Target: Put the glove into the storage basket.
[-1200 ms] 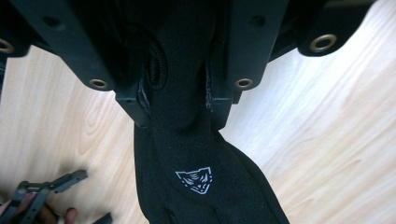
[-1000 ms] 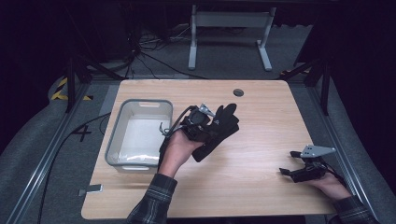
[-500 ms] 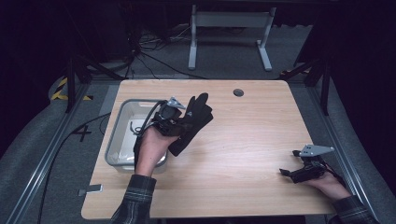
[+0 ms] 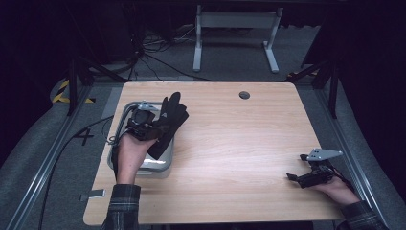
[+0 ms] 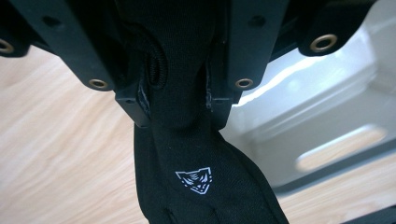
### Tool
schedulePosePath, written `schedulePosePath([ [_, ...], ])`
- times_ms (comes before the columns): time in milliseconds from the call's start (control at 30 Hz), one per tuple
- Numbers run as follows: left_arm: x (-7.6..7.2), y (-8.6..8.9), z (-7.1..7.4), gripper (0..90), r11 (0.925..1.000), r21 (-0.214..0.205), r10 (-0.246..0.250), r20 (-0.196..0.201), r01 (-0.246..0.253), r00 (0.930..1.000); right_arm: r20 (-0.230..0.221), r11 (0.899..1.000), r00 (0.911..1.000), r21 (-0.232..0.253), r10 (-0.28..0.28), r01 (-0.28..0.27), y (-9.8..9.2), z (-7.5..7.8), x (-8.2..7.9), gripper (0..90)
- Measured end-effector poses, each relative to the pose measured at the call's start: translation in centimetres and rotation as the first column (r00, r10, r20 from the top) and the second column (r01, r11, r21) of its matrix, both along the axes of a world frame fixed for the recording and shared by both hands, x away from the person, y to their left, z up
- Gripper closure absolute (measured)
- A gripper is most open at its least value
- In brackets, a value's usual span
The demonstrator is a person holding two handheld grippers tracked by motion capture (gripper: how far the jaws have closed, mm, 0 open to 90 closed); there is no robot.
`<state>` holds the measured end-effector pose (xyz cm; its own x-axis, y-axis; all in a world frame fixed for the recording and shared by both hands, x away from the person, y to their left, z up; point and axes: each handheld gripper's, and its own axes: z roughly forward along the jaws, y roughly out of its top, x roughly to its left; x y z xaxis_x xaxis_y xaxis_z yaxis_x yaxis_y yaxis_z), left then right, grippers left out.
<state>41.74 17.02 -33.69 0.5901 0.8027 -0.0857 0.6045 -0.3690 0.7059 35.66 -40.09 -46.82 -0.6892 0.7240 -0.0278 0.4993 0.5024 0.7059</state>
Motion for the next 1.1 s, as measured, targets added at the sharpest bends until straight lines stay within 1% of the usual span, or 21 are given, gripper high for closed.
schedulePosePath([
  [100,0.1,1.3,-0.9,67.8,0.9993,-0.005,0.038,-0.005,-0.038,0.9993,0.0,1.0,1.0,0.0,0.0,0.0,0.0,0.0,0.0,0.0],
  [167,0.4,2.2,-1.9,67.8,0.998,0.008,0.063,-0.019,-0.062,0.9979,0.0,1.0,1.0,0.0,0.0,0.0,0.0,0.0,0.0,0.0],
  [333,0.9,3.2,-3.5,67.8,0.996,0.033,0.084,-0.045,-0.083,0.9954,0.0,1.0,1.0,0.0,0.0,0.0,0.0,0.0,0.0,0.0],
  [400,1.2,3.3,-4.0,67.8,0.9956,0.048,0.083,-0.048,-0.081,0.9954,0.0,1.0,1.0,0.0,0.0,0.0,0.0,0.0,0.0,0.0],
  [500,1.5,3.2,-4.5,67.7,0.9942,0.072,0.085,-0.064,-0.08,0.9943,0.0,1.0,1.0,0.0,0.0,0.0,0.0,0.0,0.0,0.0],
  [567,1.8,3.2,-5.0,67.5,0.9936,0.077,0.089,-0.083,-0.083,0.9926,0.0,1.0,1.0,0.0,0.0,0.0,0.0,0.0,0.0,0.1],
  [600,1.8,3.2,-5.0,67.5,0.9936,0.077,0.089,-0.083,-0.083,0.9926,0.0,1.0,1.0,0.0,0.0,0.0,0.0,0.0,0.0,0.1],
  [700,2.2,3.1,-5.5,67.3,0.9922,0.095,0.091,-0.108,-0.081,0.99,0.0,1.0,1.0,0.0,0.0,0.0,0.0,0.0,0.0,0.1],
  [900,2.7,2.7,-6.1,66.3,0.9907,0.115,0.087,-0.126,-0.072,0.9882,0.0,1.0,1.0,0.001,0.003,-0.003,0.0,0.0,0.0,0.1],
  [1000,3.0,2.6,-6.4,65.7,0.9901,0.123,0.085,-0.149,-0.067,0.9852,-0.001,1.0,1.0,0.001,0.003,-0.003,0.0,0.0,0.0,0.1],
  [1033,3.0,2.6,-6.4,65.4,0.9901,0.123,0.085,-0.149,-0.067,0.9852,-0.001,1.0,1.0,0.001,0.003,-0.003,0.0,0.0,0.0,0.1],
  [1067,3.1,2.6,-6.6,65.4,0.9896,0.128,0.085,-0.156,-0.066,0.9841,0.0,1.0,1.0,0.001,0.003,-0.003,0.0,0.0,0.0,0.1],
  [1100,3.2,2.5,-6.7,64.5,0.9881,0.141,0.084,-0.162,-0.061,0.9832,-0.001,1.0,1.0,0.001,0.003,-0.003,0.0,0.0,0.0,0.1],
])
